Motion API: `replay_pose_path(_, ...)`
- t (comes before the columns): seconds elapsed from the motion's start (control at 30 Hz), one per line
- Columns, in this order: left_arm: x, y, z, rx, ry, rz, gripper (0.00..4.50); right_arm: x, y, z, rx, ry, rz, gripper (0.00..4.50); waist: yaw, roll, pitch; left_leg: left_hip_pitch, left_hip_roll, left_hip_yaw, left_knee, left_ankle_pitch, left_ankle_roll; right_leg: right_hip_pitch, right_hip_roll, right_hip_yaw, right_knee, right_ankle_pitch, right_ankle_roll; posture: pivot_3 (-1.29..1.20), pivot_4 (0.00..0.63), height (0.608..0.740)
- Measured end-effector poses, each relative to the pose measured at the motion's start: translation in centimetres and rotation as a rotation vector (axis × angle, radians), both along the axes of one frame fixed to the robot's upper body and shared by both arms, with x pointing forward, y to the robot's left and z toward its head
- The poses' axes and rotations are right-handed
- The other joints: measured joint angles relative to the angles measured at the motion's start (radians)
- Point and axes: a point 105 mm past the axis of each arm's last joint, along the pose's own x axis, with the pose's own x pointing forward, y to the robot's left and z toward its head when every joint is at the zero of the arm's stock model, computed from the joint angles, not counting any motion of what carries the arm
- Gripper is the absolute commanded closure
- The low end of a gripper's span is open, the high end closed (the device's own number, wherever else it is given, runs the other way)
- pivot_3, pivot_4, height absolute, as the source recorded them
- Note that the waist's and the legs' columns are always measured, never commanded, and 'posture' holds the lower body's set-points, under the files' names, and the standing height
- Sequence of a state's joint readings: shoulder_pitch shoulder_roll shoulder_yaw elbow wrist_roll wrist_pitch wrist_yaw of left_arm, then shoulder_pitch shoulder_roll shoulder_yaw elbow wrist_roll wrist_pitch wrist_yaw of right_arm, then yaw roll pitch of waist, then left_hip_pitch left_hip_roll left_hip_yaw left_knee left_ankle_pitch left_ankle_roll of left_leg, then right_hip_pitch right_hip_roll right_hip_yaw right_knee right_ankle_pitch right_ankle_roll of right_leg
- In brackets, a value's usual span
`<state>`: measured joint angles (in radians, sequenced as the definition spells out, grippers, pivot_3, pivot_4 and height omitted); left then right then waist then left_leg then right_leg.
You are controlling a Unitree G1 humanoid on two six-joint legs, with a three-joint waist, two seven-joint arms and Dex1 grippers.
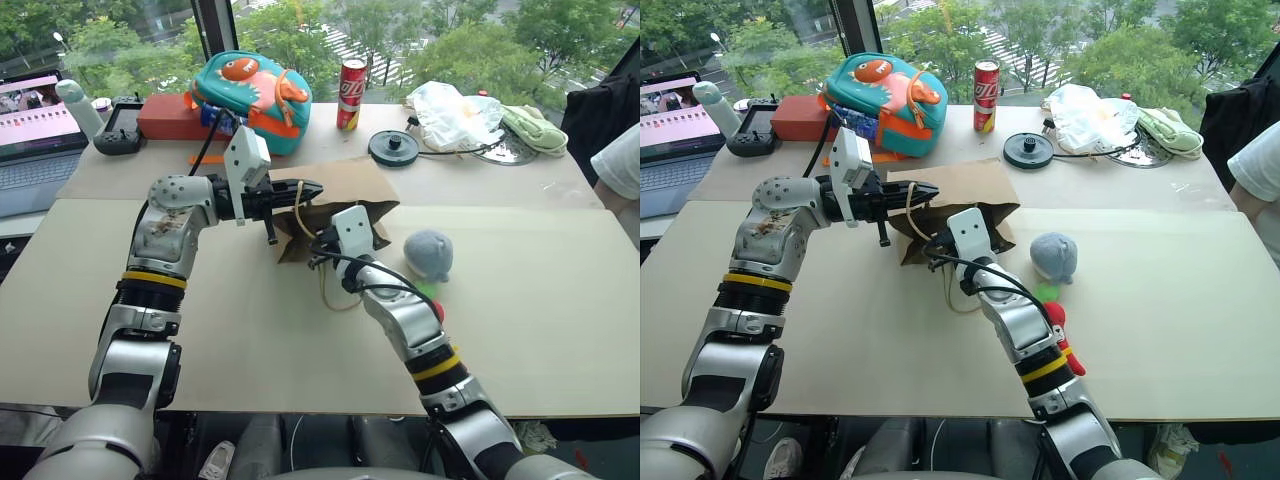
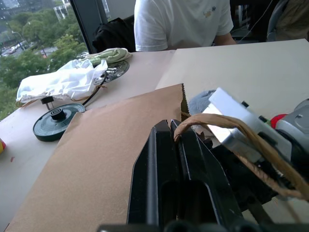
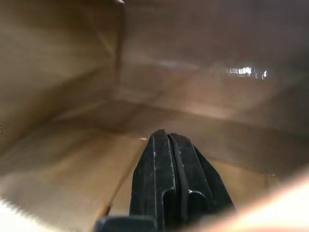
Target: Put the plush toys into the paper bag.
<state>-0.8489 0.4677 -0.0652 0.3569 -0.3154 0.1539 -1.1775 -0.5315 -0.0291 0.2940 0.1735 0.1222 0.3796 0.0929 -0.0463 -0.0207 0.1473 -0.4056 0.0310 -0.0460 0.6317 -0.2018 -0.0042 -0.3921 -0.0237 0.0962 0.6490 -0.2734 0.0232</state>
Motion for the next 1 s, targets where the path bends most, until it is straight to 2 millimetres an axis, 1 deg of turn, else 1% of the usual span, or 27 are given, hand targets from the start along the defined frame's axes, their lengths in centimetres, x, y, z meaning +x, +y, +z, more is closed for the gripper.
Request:
replay_pose_path(0.07,-0.1,-0.1,0.1,0.001,-0.006,-0.003,4.5,0.0,0.2,-1.2,-0.018,0.057,0.01,4.46,0.0,0.0,0.0,0.0,0.0,0.0,0.0,0.0,0.0,0.0,0.0,0.0,0.0,0.0,0.0,0.0,0.15,0.739)
replay_pose_path(0.17,-0.1,-0.1,0.1,0.001,-0.007,-0.003,4.5,-0.2,0.0,-2.5,-0.04,0.125,0.012,4.46,0.0,0.0,0.0,0.0,0.0,0.0,0.0,0.0,0.0,0.0,0.0,0.0,0.0,0.0,0.0,0.0,0.15,0.739)
replay_pose_path(0.53,0.0,0.0,0.3,-0.003,-0.012,0.009,4.5,-0.7,-0.2,-2.4,-0.044,0.199,0.014,4.46,0.0,0.001,0.0,0.001,0.0,0.0,0.0,0.0,0.0,0.0,0.0,0.0,0.001,0.0,0.0,0.0,0.15,0.739)
replay_pose_path(0.8,0.2,0.0,0.8,-0.011,-0.026,0.024,4.5,-0.8,-0.1,-2.4,-0.067,0.199,0.024,4.46,0.0,0.001,0.0,0.001,0.0,0.0,0.0,0.0,0.0,0.0,0.0,0.0,0.001,0.0,0.0,0.0,0.15,0.739)
replay_pose_path(1.0,0.1,0.1,0.5,-0.01,-0.019,0.024,4.5,-1.3,-0.4,-2.1,-0.034,0.19,0.023,4.46,0.0,0.001,0.0,0.0,0.0,0.0,0.0,0.0,0.0,0.0,0.0,0.0,0.001,0.0,0.0,0.0,0.15,0.739)
